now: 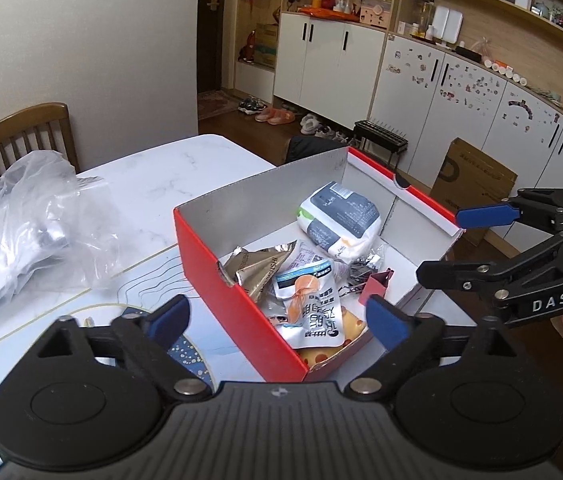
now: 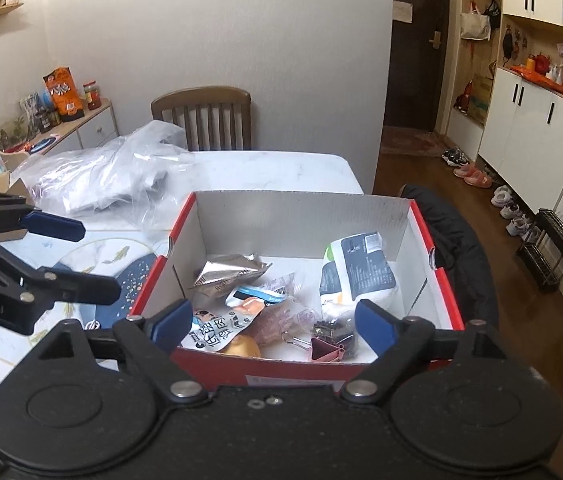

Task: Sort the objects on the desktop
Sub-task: 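Withdraw both tools back from the shoebox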

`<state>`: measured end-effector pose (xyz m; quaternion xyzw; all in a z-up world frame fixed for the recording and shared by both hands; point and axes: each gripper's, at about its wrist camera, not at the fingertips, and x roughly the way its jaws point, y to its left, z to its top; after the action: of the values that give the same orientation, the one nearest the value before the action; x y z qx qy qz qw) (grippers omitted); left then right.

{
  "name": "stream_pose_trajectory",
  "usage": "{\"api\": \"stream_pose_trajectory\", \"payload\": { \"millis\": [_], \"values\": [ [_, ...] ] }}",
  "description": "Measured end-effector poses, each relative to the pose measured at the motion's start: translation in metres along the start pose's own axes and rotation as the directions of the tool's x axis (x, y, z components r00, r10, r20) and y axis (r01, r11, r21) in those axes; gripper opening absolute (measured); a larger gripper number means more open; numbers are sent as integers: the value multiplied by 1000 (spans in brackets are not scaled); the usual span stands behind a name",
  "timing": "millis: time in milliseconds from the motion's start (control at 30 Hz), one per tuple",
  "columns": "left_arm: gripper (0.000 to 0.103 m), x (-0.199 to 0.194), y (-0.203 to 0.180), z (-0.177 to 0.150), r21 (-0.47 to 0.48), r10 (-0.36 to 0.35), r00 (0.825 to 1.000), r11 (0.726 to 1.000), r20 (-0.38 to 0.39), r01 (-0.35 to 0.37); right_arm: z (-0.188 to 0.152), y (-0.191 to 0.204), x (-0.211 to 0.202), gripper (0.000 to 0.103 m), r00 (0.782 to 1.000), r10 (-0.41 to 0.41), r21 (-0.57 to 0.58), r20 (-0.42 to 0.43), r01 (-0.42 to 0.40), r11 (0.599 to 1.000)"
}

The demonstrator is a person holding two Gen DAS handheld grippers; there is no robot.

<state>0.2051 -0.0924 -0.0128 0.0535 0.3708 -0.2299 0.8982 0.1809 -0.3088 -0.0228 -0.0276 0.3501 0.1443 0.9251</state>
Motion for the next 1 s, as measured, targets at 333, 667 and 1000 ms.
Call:
{"api": "stream_pose_trajectory", "payload": {
  "millis": [333,667,1000],
  "values": [
    [101,-10,-1,-9,22,29,999,999,26,-29,-12,8,-10,99,997,-14,13,71,13,1000],
    [101,-17,-1,-15,25,64,997,998,38,-65,-21,13,-12,101,998,-8,54,69,4,999],
    [101,-16,-3,-21,40,31,999,999,15,-32,-26,16,-12,101,998,4,79,59,-8,997]
  ]
}}
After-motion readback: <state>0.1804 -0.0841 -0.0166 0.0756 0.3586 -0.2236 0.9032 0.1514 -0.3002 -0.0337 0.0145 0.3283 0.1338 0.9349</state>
